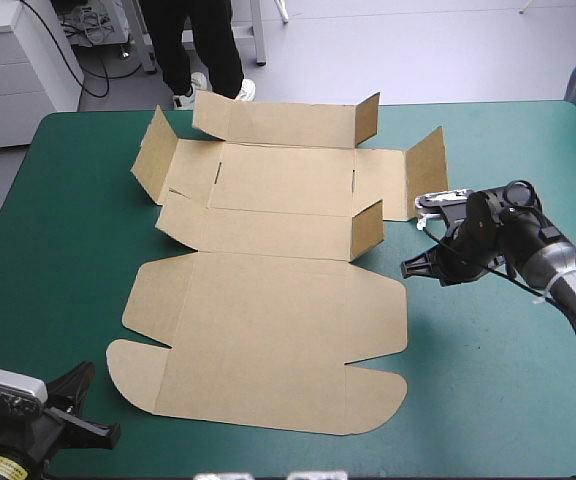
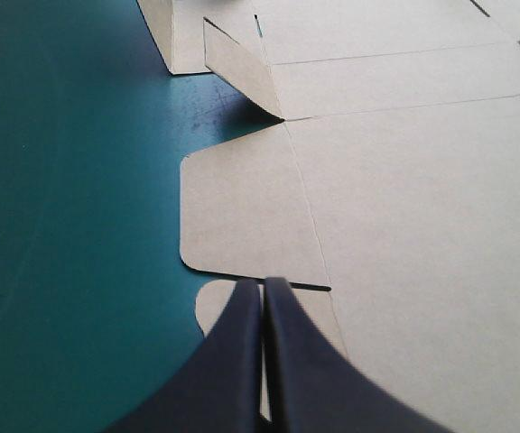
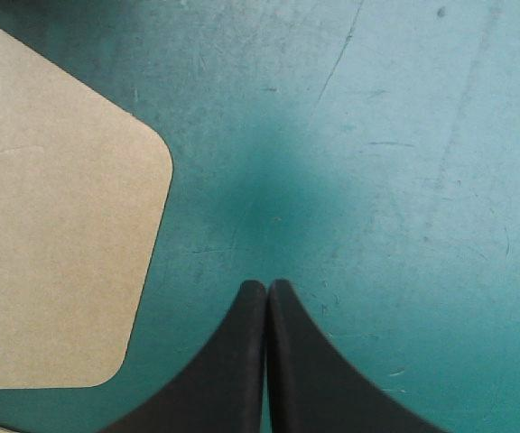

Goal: Fold the box

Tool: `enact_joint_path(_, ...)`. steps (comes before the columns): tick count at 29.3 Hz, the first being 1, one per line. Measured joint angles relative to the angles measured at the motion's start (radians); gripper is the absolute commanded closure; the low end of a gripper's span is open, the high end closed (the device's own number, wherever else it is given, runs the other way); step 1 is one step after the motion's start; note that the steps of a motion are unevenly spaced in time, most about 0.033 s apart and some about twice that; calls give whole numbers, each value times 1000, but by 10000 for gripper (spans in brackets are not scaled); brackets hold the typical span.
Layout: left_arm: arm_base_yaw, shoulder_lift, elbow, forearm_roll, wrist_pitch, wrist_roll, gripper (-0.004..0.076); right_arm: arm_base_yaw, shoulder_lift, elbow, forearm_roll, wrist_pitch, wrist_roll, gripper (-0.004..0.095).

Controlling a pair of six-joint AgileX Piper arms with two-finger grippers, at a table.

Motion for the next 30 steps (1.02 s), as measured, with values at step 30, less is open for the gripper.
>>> enact_joint_path(30, 0, 0, 0, 0, -1, 4, 732, 0, 1, -25, 0, 24, 37, 924)
